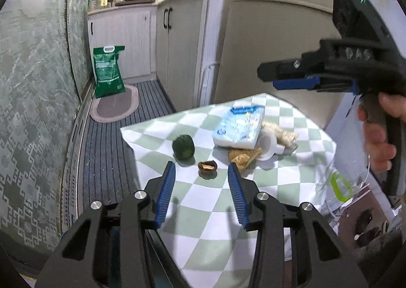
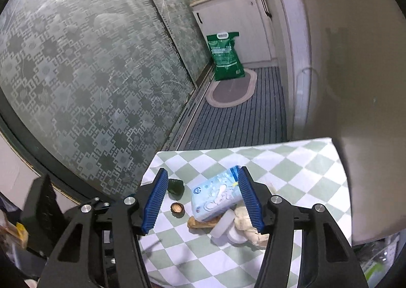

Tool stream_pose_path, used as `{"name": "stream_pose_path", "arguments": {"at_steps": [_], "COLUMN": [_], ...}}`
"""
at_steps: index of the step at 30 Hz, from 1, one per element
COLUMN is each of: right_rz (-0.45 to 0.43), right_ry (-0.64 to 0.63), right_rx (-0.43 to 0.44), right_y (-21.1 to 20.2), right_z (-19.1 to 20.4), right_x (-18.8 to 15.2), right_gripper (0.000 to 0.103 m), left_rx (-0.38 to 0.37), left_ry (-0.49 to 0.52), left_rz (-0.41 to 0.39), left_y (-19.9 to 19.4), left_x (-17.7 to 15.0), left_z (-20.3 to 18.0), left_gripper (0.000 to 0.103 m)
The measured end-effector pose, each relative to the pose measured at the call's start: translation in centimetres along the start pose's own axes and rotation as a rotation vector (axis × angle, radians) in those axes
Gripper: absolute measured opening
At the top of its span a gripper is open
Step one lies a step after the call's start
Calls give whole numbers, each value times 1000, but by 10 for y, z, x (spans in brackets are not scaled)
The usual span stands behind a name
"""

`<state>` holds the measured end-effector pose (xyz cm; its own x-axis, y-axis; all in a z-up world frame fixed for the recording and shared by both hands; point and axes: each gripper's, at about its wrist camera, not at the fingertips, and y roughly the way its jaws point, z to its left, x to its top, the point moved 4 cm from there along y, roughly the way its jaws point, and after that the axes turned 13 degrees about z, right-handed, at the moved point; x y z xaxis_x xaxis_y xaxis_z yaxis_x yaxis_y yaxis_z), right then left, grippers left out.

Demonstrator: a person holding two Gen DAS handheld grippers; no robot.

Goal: Collect trash
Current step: 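Grasp the nut shell with the left gripper while the right gripper grasps the wet-wipe pack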

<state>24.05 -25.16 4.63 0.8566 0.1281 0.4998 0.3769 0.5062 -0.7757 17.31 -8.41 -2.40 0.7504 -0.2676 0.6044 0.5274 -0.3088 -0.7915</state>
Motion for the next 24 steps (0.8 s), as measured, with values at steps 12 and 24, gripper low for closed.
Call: {"name": "stream_pose_path", "arguments": {"at_steps": [12, 24], "right_rz": [36, 43], "right_ry": [55, 213], "right_rx": [47, 140], "right_y": [12, 29], "right_z": [-20, -45], "right_x": [-6, -7], "right_gripper": [58, 55], "left_rx": [82, 120], "left_ry": [-19, -47], "left_rz": [90, 118], "left_y": [37, 53], "left_x": [8, 15], "left_z": [-8, -9], "left_gripper": [43, 25]}}
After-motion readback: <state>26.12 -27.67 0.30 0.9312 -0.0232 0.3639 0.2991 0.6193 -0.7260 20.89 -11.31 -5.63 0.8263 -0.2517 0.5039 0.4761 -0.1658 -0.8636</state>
